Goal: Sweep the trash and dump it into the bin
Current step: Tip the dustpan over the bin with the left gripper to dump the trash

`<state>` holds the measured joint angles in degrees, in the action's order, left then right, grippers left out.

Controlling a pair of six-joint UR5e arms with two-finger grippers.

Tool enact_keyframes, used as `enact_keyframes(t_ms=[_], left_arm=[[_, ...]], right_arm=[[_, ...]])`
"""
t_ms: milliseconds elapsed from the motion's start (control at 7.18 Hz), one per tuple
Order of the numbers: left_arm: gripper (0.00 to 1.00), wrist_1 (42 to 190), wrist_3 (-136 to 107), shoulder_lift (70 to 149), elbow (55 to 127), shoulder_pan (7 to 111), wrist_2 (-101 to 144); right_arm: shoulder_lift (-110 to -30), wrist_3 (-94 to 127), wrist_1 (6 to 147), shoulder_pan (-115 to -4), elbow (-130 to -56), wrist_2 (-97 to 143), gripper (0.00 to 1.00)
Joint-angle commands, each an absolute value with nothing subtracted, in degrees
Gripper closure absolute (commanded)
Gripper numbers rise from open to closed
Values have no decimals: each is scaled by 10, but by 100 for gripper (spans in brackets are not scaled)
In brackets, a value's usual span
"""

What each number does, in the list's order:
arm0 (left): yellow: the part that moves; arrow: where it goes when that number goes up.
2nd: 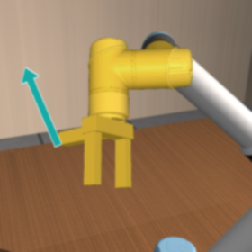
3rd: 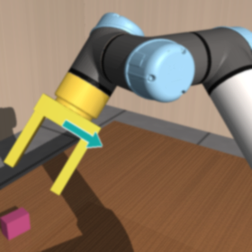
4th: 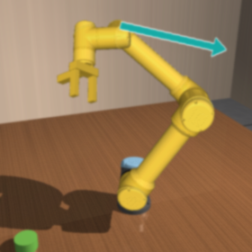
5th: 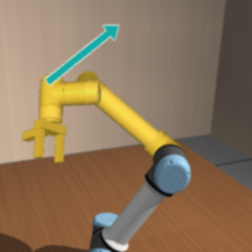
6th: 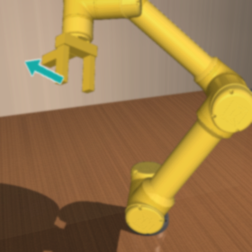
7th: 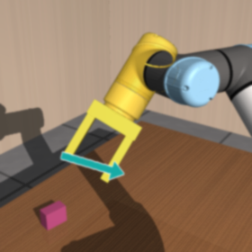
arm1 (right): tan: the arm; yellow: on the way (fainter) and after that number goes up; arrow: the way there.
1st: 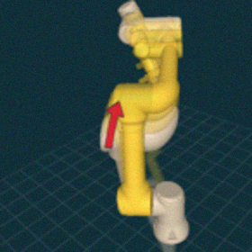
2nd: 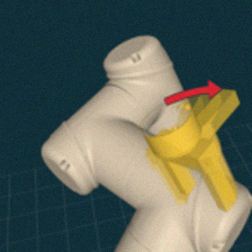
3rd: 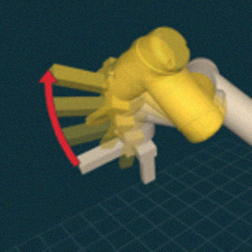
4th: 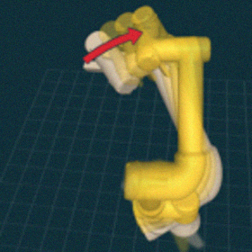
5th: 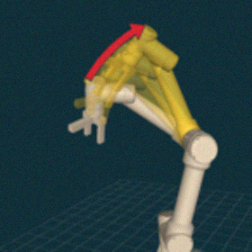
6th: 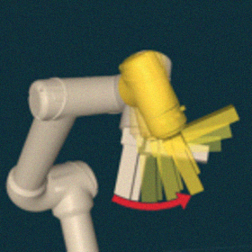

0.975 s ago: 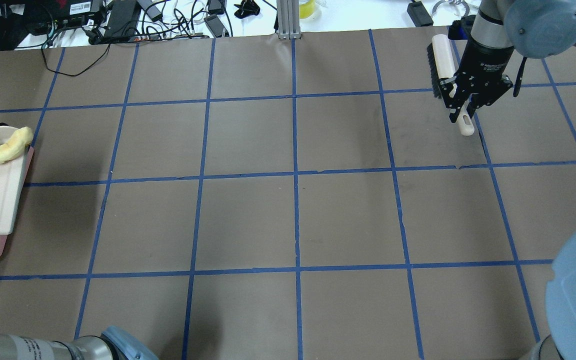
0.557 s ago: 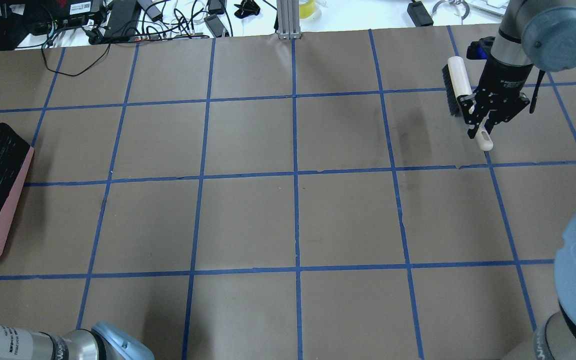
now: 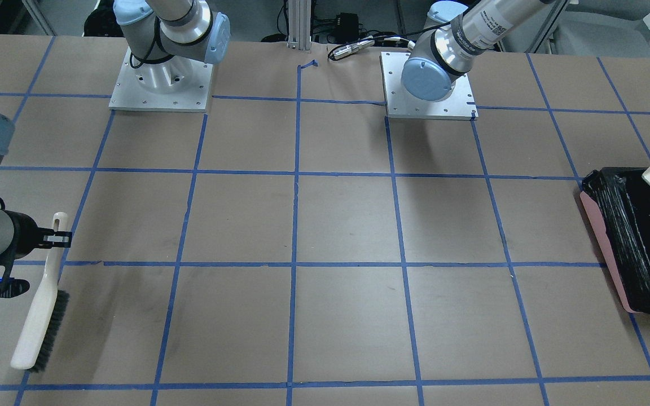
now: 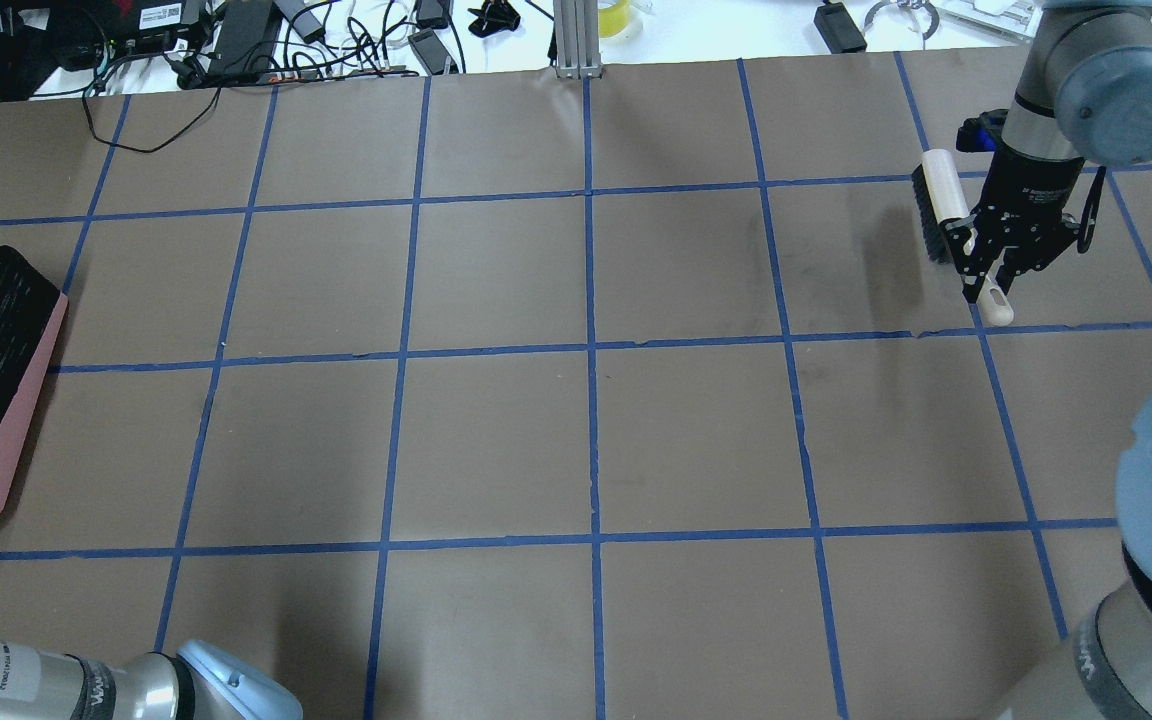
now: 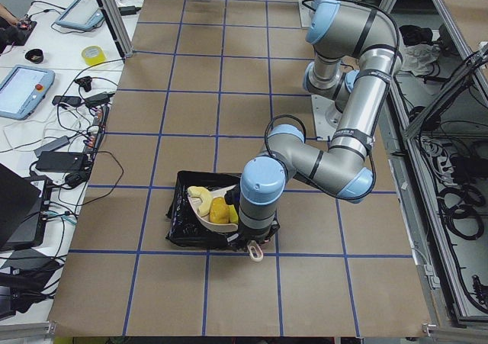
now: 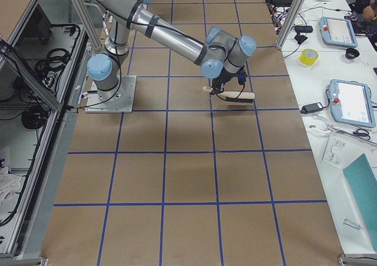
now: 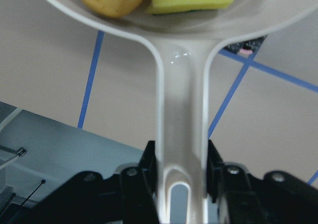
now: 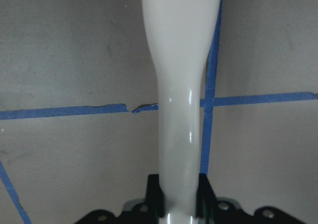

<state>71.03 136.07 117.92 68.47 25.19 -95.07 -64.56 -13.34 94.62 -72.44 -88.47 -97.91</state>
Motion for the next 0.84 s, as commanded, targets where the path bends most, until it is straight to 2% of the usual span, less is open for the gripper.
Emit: enact_keyframes(t_ms=[0,418,697], left_arm=[[100,650,1478,1188,683,251,-977],[100,572,1563,1192,695,269,-977],[100,428,1574,1165,778,308,-1034]], right_arm=[[-642,-141,946,-718,-887,-984,100],[-635,-149,944,-718,-886,-986,100],[-634,-149,969,-718,-903,-986,100]])
